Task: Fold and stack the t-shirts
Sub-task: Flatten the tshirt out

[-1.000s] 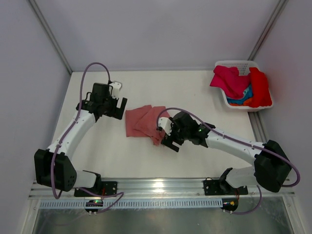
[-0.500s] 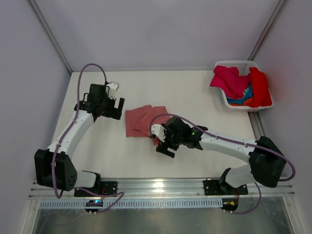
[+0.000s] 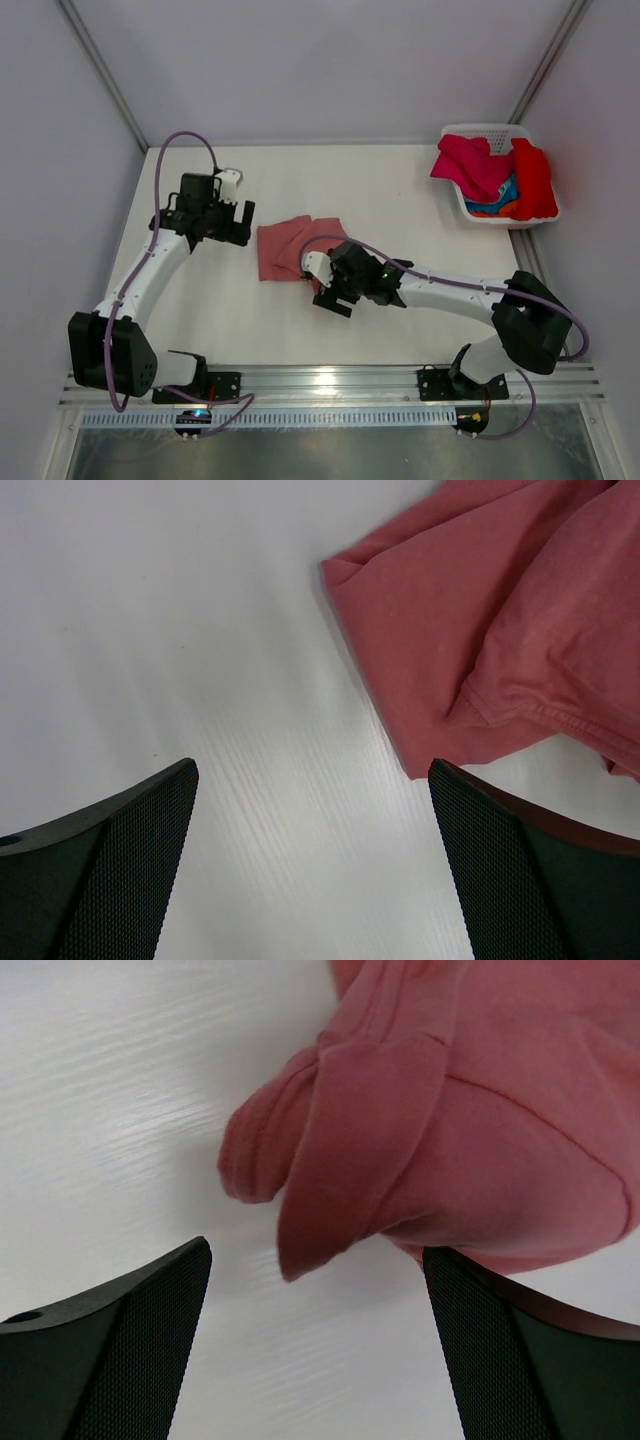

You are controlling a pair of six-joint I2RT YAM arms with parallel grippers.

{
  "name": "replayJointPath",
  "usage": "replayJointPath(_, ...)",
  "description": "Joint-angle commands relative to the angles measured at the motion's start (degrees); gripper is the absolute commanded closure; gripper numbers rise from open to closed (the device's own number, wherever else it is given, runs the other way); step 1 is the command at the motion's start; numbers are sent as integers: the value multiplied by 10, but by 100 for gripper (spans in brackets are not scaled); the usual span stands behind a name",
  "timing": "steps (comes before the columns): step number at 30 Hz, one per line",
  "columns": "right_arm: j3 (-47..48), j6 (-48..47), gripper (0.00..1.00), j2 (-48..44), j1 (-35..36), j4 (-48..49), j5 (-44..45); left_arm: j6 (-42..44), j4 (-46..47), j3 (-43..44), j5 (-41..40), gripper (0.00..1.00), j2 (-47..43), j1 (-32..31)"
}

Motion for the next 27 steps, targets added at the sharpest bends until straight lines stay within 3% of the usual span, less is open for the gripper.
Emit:
replayJointPath(1, 27, 18, 10, 10, 2, 52, 71, -10, 19, -7, 20, 1, -22, 5)
replayJointPath(4, 26, 22, 19, 14, 2, 66, 97, -10, 17, -8, 25, 1, -23, 5)
replayJointPath(5, 27, 23, 30, 15, 2, 67, 101, -10, 17, -8, 27, 1, -23, 5)
replayJointPath(7, 33, 23, 39, 21, 2, 66, 104, -10, 14, -7, 28, 1, -24, 5)
replayJointPath(11, 40, 24, 79, 25, 3, 59, 91, -10, 14, -10, 29, 1, -29, 6)
replayJointPath(12, 41, 25, 97, 25, 2, 59, 90, -10, 14, -11, 29, 1, -30, 6)
replayJointPath(16, 43, 18, 97, 12, 2, 53, 90, -8, 17, -17, 31, 1, -36, 6)
replayJointPath(19, 55, -8, 97, -10, 2, 55, 142, -5, 15, -17, 30, 1, -36, 7)
replayJointPath(27, 196, -244, 97, -62, -11, 114, 358, -5, 11, -13, 38, 1, -30, 7)
